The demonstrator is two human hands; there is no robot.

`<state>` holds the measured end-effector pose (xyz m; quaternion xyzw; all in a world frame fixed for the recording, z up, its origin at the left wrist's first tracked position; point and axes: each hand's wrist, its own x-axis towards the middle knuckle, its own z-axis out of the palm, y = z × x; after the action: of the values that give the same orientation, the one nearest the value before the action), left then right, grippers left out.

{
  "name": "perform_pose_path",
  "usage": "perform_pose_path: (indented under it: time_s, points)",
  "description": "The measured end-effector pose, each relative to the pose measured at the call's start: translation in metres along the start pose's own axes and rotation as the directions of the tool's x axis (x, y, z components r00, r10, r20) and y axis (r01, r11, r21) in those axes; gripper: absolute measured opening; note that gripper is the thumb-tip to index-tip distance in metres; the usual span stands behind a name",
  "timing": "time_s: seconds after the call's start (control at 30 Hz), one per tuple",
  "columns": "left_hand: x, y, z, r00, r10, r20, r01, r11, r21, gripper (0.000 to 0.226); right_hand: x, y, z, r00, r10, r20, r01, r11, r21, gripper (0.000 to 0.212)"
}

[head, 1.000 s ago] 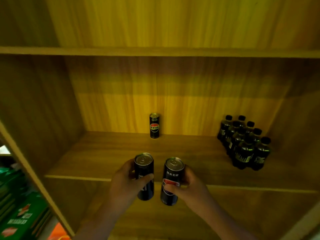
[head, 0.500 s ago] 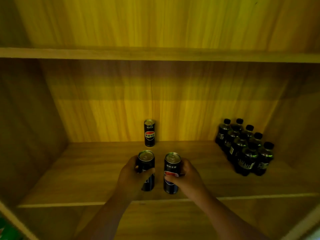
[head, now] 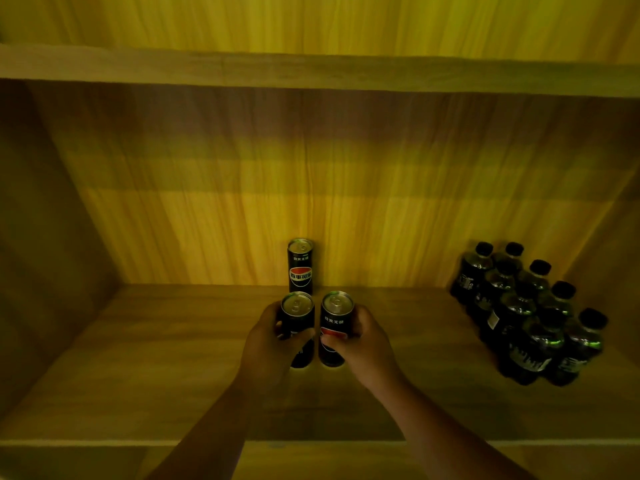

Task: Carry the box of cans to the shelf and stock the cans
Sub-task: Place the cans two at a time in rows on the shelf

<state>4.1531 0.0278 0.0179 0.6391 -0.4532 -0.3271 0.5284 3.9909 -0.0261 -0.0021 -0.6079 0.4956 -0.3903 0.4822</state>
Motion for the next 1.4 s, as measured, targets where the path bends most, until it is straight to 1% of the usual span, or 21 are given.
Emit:
perform_pose_path:
  time_s: [0.17, 0.33, 0.47, 0.57, 0.67, 0.8, 1.0, 1.2, 1.4]
  points:
    - [0.025, -0.006, 0.0, 1.0, 0.008, 0.003, -0.008, 1.0, -0.012, 0.057, 0.026, 0.0, 0.006, 1.0, -0.017, -0.018, 0.017, 1.0, 0.002, 0.059]
    - [0.048, -0.008, -0.001, 1.0, 0.006, 0.012, -0.006, 1.0, -0.012, 0.055, 0.056, -0.002, 0.011, 0.999, -0.024, -0.037, 0.023, 0.999, -0.039, 0.063]
    - [0.06, -0.009, 0.001, 0.999, 0.031, 0.025, -0.031, 0.999, -0.018, 0.053, 0.073, -0.005, 0.014, 0.998, -0.046, -0.038, 0.045, 0.999, -0.031, 0.058]
    - [0.069, -0.01, 0.004, 0.999, 0.037, 0.026, -0.036, 0.999, -0.028, 0.053, 0.085, -0.005, 0.017, 0.997, -0.065, -0.046, 0.063, 0.997, -0.043, 0.06]
    - [0.078, -0.008, 0.006, 0.998, 0.063, 0.015, -0.063, 0.998, -0.009, 0.051, 0.097, -0.007, 0.019, 0.995, -0.079, -0.057, 0.075, 0.996, -0.057, 0.059]
    - [0.092, -0.014, 0.01, 0.998, 0.069, -0.011, -0.069, 0.997, -0.023, 0.055, 0.112, -0.007, 0.021, 0.994, -0.083, -0.071, 0.079, 0.995, -0.061, 0.057]
    - [0.109, -0.023, 0.011, 0.993, 0.108, -0.051, -0.105, 0.993, 0.057, 0.062, 0.135, -0.003, 0.017, 0.992, -0.091, -0.082, 0.083, 0.992, -0.09, 0.06]
    - [0.114, -0.023, 0.015, 0.991, 0.124, -0.058, -0.12, 0.99, 0.071, 0.061, 0.147, -0.004, 0.016, 0.991, -0.089, -0.099, 0.077, 0.989, -0.125, 0.062]
    - [0.115, -0.025, 0.016, 0.988, 0.138, -0.063, -0.134, 0.989, 0.064, 0.062, 0.151, -0.004, 0.019, 0.985, -0.121, -0.123, 0.1, 0.981, -0.166, 0.058]
